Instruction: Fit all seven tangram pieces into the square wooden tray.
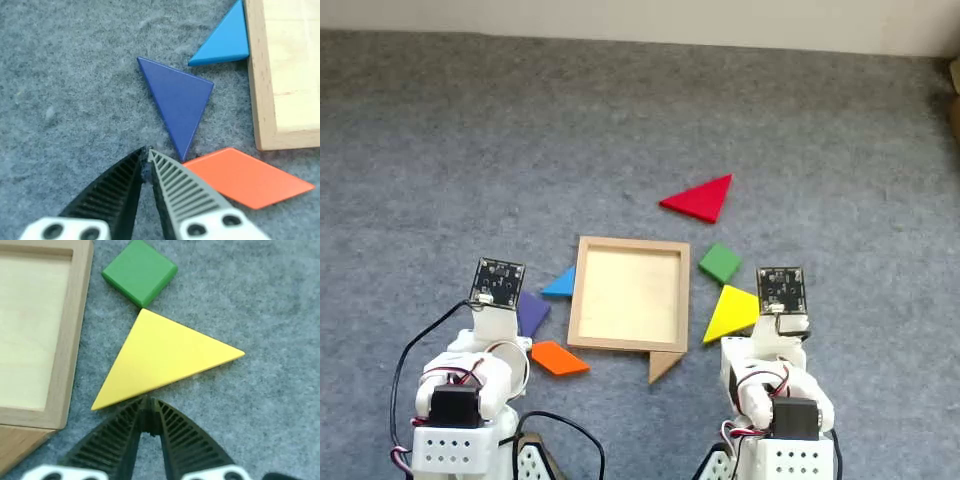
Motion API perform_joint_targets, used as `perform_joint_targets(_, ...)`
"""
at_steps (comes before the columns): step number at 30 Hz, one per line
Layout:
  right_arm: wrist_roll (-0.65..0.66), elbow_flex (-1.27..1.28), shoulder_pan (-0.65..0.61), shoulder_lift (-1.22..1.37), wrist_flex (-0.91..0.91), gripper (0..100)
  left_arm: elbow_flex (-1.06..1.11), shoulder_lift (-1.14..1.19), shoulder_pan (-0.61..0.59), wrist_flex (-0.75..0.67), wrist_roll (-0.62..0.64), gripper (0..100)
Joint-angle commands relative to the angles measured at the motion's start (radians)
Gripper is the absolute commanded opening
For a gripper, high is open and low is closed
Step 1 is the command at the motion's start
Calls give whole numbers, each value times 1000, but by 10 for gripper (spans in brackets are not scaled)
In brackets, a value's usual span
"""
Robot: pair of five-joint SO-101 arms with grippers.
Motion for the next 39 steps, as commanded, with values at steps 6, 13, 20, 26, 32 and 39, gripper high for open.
perform_joint_targets(6,-9,154,7,-12,5,5,21,-24,16,3,5,5)
perform_joint_targets(13,-9,154,7,-12,5,5,21,-24,16,3,5,5)
perform_joint_targets(20,-5,154,15,-13,25,5,21,-24,16,3,5,5)
perform_joint_targets(26,-3,27,74,-13,-15,5,21,-24,16,3,5,5)
perform_joint_targets(32,-5,-225,87,-8,42,5,21,-24,16,3,5,5)
perform_joint_targets(39,-5,-438,87,131,39,4,21,-24,16,3,5,5)
